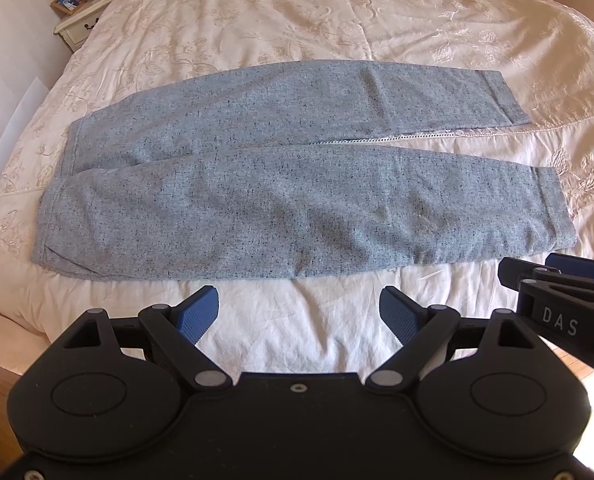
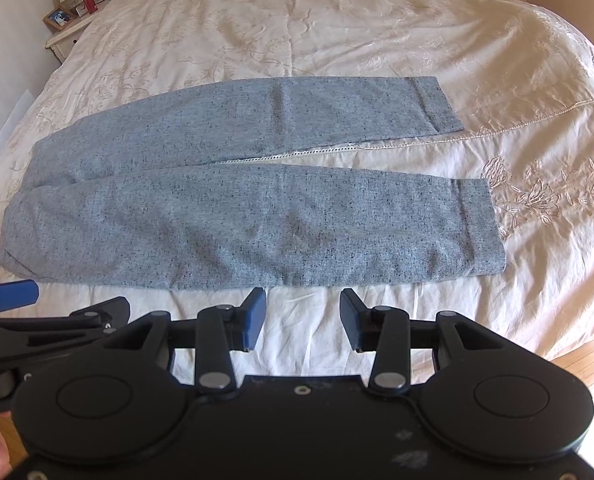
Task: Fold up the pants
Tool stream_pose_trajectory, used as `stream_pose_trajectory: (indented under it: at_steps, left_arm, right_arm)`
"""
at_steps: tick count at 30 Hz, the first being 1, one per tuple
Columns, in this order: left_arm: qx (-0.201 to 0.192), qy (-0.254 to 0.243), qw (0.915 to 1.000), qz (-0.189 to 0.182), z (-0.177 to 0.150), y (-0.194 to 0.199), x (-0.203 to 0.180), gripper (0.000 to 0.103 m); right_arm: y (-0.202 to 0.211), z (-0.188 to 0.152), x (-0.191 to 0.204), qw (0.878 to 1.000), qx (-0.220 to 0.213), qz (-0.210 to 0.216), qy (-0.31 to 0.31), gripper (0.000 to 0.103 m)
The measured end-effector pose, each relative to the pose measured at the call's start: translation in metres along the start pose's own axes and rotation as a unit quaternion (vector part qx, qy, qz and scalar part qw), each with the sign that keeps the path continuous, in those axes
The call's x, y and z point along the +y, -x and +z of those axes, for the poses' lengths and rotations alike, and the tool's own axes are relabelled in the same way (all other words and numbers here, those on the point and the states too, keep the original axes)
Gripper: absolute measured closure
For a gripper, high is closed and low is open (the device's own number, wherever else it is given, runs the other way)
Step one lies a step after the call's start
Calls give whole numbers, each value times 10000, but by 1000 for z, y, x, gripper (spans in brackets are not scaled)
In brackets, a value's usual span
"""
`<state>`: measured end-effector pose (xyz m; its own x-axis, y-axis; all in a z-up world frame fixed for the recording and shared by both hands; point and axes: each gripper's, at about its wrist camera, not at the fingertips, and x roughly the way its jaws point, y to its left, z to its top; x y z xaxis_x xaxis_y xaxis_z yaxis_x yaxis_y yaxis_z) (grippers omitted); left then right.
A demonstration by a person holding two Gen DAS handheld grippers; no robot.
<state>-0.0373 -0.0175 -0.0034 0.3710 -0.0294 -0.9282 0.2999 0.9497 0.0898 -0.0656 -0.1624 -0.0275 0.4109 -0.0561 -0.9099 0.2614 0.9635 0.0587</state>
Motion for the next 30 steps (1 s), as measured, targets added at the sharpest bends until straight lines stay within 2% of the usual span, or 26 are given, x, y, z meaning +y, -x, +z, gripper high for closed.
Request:
stream_pose_trajectory:
  at_steps: [4, 7, 11, 14, 17, 25, 30]
  left_arm:
    - [-159, 81, 9998, 35, -1, 1, 3, 14]
    - [-136, 144, 9996, 195, -2, -6, 7, 14]
    - [42, 255, 9992, 290, -8, -21, 15, 14]
    - [190, 367, 9982, 434, -13, -32, 22, 14]
    - [299, 440, 9973, 515, -16, -41, 29, 14]
    - [513, 746, 9927, 793, -22, -58, 45, 15]
    - [625, 938, 9891, 950, -24, -64, 52, 16]
  right_arm:
    - [-1, 0, -2, 9999, -143, -80, 56, 60]
    - [-15, -3, -13, 9998, 44, -138, -140, 60]
    - [-37, -14, -44, 9962, 174, 97, -843, 60]
    - [-51, -29, -80, 9849, 100, 104, -1722, 60]
    - [-71, -38, -115, 9714, 141, 302, -2351, 59]
    - [-120, -38, -177, 9587, -253, 194, -2826, 59]
    - [-151, -38, -202, 9371, -101, 209, -3484, 59]
